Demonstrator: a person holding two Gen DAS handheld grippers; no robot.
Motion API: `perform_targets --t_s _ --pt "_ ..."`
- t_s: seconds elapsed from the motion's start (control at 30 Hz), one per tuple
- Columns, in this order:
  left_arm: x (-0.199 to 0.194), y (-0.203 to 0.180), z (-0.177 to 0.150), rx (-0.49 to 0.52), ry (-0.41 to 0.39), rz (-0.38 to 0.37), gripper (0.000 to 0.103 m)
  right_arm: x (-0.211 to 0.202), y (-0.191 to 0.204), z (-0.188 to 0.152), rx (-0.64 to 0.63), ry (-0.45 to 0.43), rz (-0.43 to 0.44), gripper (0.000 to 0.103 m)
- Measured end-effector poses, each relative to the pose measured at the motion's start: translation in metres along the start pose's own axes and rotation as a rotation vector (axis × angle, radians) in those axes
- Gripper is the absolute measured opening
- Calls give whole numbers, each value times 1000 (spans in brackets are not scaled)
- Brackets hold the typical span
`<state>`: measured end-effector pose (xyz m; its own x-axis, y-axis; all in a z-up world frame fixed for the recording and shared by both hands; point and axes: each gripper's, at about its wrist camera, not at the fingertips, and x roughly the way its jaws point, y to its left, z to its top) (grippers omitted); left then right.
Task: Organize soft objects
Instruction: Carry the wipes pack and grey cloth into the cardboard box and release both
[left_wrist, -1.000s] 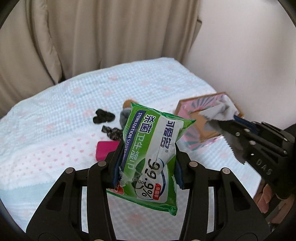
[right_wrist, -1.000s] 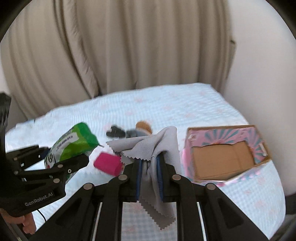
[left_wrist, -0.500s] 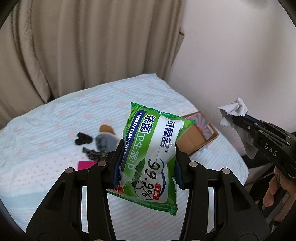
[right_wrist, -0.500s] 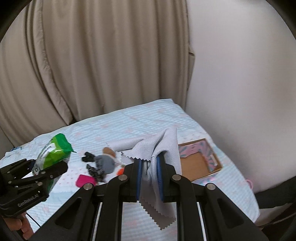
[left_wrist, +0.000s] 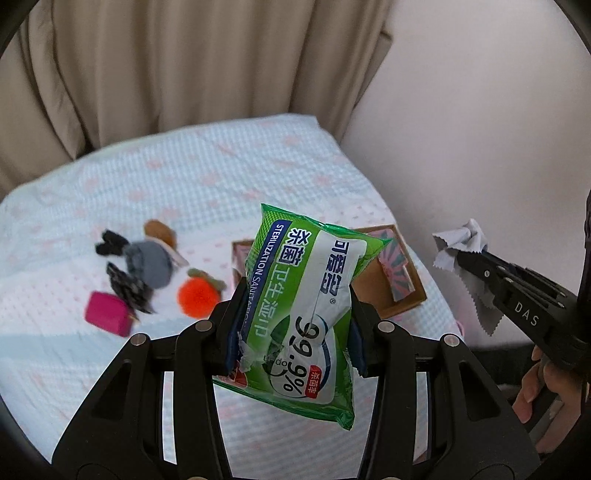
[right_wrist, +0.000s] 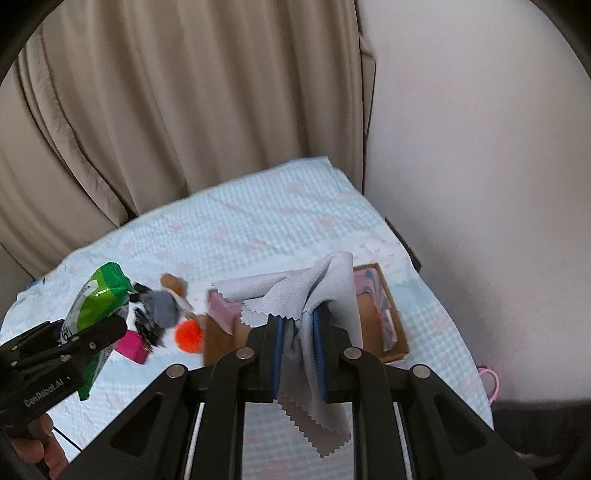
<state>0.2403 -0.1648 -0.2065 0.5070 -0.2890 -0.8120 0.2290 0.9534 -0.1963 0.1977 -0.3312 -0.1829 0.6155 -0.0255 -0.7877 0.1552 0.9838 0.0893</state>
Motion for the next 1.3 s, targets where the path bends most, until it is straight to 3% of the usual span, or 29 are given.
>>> perform_targets --t_s 0.13,0.33,0.53,0.7,0.83,0.87,0.9,0.93,0.97,1.03,1.07,1.3 --pt "50 -18 8 -17 62 43 42 47 -32 6 7 72 33 14" --pt "142 -29 14 -59 233 80 42 124 -68 8 54 189 72 14" --pt "207 -31 0 -74 321 110 42 182 -81 4 46 270 111 14" --pt "240 -34 -12 -77 372 128 41 219 -90 -7 69 328 145 14" --pt "243 -39 -15 -53 380 145 42 230 -94 -11 75 352 159 14" --pt "242 -41 -15 -39 372 166 44 232 -93 -11 72 360 163 14" --pt "241 -42 -15 -30 367 180 55 234 -93 -11 67 371 166 14" --pt "239 -42 -14 -25 364 193 85 237 -91 -11 59 383 168 14" --pt "238 -41 -13 -25 362 199 101 239 -90 -10 50 386 164 19" --pt "233 -38 -12 -32 345 200 103 240 -87 -10 35 374 162 62" --pt "233 -36 -13 -36 347 199 103 241 -87 -10 33 374 168 103" --pt "228 -32 -18 -26 343 223 103 244 -75 -18 -18 363 200 103"
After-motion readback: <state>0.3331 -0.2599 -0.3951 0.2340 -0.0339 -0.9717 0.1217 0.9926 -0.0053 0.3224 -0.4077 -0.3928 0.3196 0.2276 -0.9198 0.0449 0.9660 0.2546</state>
